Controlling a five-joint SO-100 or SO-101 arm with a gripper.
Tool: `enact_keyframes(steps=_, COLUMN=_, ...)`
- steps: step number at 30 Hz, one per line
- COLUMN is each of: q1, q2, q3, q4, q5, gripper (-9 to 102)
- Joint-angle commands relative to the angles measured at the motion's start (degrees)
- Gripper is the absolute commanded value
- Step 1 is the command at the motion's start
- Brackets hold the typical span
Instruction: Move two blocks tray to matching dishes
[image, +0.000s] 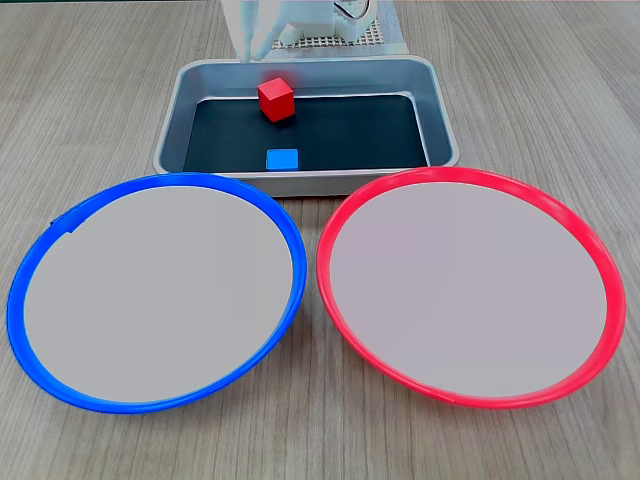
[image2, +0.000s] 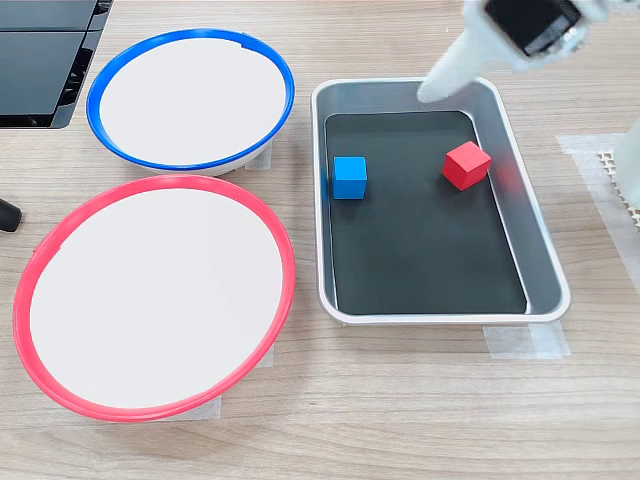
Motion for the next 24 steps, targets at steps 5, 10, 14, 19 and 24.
enact_keyframes(steps=5, q1=5.2, q2=-3.9, q3=1.9, q4=3.4, q5=-42.6, gripper=21)
enact_keyframes(steps=10, q1=3.3, q2=-5.4, q3=3.3, q4=2.1, q5=-43.5, gripper=25)
enact_keyframes(steps=14, q1=3.3, q2=-6.0, q3=7.8, q4=-3.3, q5=-44.9, gripper=24)
enact_keyframes(steps=19, q1=3.9, q2=-6.4, q3=12.0, q4=-9.1, q5=-45.6, gripper=0)
enact_keyframes(steps=24, q1=-4.3, q2=-6.9, q3=5.1, q4=-8.8, q5=-27.0, gripper=0)
